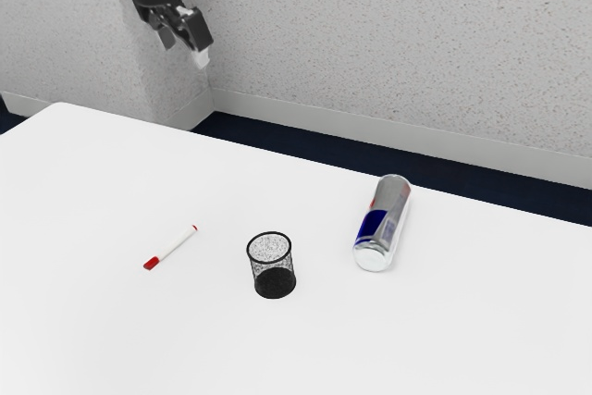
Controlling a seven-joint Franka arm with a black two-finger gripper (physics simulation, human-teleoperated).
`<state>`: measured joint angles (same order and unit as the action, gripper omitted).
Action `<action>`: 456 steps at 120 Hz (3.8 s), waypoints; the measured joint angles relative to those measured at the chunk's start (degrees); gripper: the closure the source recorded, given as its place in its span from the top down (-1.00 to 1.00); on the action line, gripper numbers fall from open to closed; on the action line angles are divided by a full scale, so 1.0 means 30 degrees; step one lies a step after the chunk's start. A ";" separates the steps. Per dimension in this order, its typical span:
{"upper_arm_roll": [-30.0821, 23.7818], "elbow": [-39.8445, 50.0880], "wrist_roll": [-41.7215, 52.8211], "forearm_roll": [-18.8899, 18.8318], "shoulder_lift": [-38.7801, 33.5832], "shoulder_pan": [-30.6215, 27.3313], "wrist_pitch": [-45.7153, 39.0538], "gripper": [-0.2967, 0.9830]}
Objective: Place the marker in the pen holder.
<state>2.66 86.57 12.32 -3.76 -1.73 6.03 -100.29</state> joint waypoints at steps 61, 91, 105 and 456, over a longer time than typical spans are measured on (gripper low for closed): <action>0.1051 0.7189 -0.4245 -0.0866 0.2396 -0.2524 0.1120 0.53; 0.1047 0.8116 -0.4629 0.0201 0.5406 -0.2864 -0.1633 0.53; 0.1049 0.7149 -0.4144 0.0525 0.7504 -0.3473 -0.2642 0.54; -0.5042 1.6119 -1.2915 -0.5738 -0.1652 -0.2085 -1.8701 -0.69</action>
<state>-12.47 134.93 -26.43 -20.97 -6.69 -0.23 -156.39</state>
